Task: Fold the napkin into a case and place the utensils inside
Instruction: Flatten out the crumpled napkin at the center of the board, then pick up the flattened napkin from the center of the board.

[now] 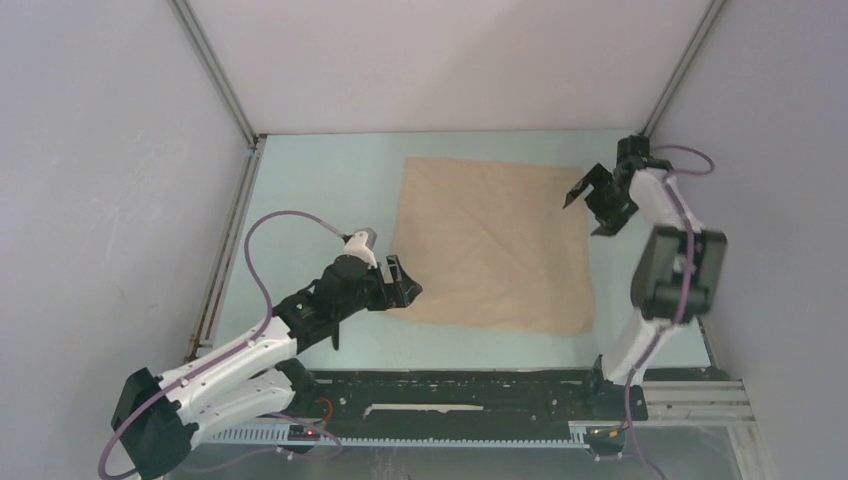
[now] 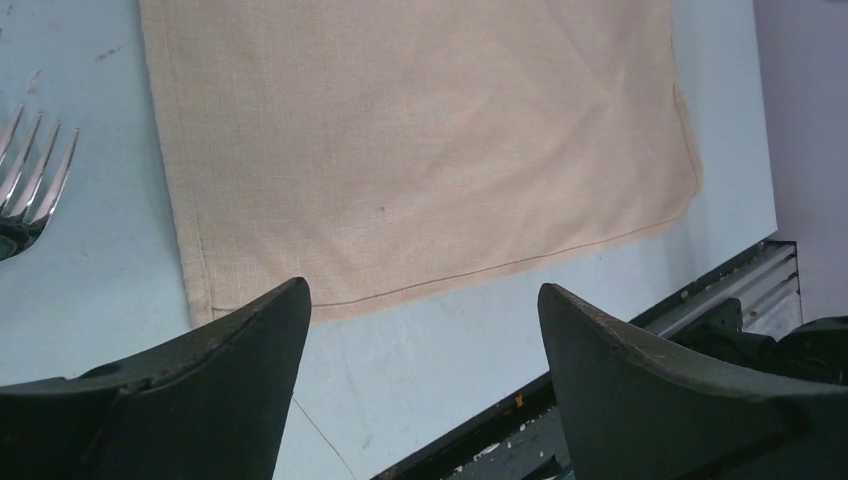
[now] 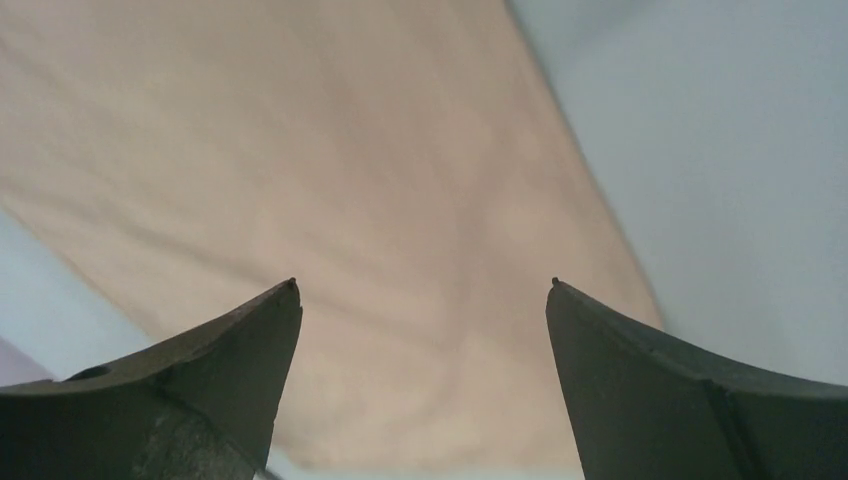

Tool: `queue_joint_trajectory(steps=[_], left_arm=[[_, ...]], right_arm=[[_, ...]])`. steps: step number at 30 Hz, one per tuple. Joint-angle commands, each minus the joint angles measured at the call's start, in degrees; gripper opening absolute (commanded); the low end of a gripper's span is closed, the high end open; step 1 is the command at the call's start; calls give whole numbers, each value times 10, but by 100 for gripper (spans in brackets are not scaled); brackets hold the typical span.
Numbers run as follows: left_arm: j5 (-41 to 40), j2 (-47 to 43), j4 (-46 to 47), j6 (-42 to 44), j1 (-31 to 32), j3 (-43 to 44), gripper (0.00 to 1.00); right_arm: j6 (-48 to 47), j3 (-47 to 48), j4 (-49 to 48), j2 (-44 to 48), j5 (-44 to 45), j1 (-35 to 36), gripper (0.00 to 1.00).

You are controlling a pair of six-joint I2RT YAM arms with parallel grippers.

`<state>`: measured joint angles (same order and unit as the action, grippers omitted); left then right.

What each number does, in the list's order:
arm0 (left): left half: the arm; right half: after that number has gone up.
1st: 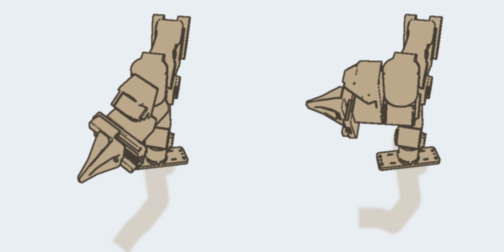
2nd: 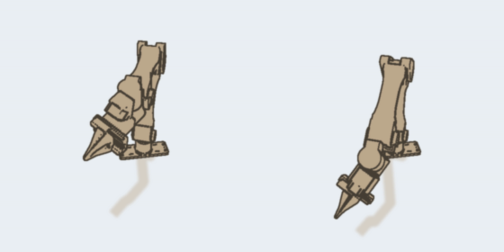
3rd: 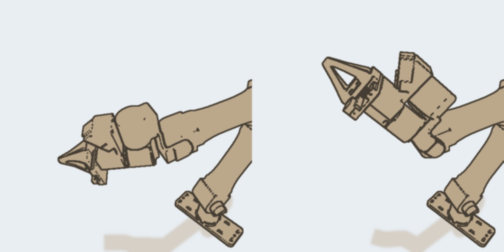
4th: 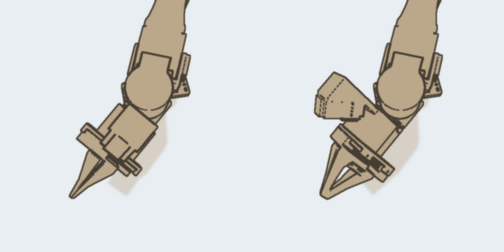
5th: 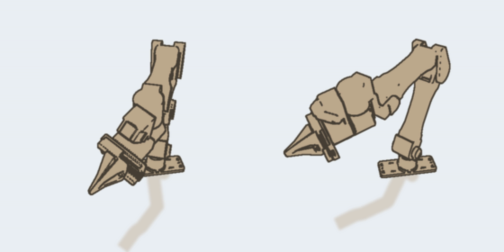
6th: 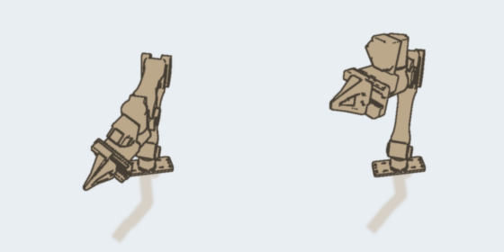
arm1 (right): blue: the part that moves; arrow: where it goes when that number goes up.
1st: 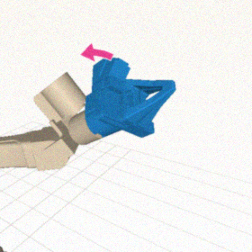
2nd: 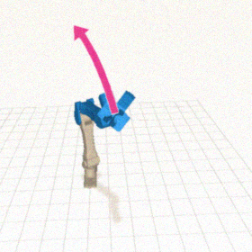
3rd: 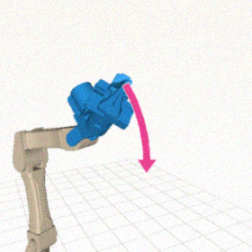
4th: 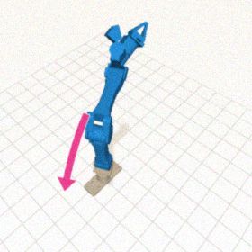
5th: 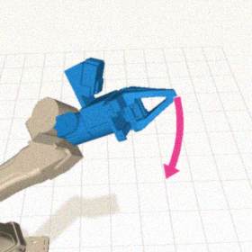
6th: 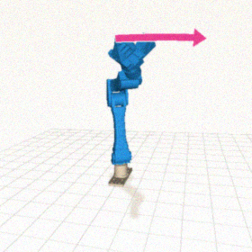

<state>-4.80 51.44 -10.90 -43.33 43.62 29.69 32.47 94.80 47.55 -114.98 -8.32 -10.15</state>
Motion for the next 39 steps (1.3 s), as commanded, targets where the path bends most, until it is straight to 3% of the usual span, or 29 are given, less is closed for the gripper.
queue_joint_trajectory(steps=[1, 3, 7, 11, 24, 39], left_arm=[[4, -33, -48, 25, -6, 6, 91], [11, -40, -42, 32, -8, 5, 91], [19, -44, -41, 42, -10, 7, 90], [21, -58, -38, 51, -10, 4, 90], [16, -66, -44, 41, -11, -2, 89], [7, -90, -58, 34, -18, -14, 88]], right_arm=[[66, -277, -3, 255, -6, -14, 97], [73, -369, 29, 330, 11, -22, 92], [117, -478, 115, 458, 133, -27, 85], [142, -541, 147, 519, 166, -12, 72], [157, -547, 89, 457, 153, 46, 65], [152, -548, 28, 407, 174, 42, 58]])
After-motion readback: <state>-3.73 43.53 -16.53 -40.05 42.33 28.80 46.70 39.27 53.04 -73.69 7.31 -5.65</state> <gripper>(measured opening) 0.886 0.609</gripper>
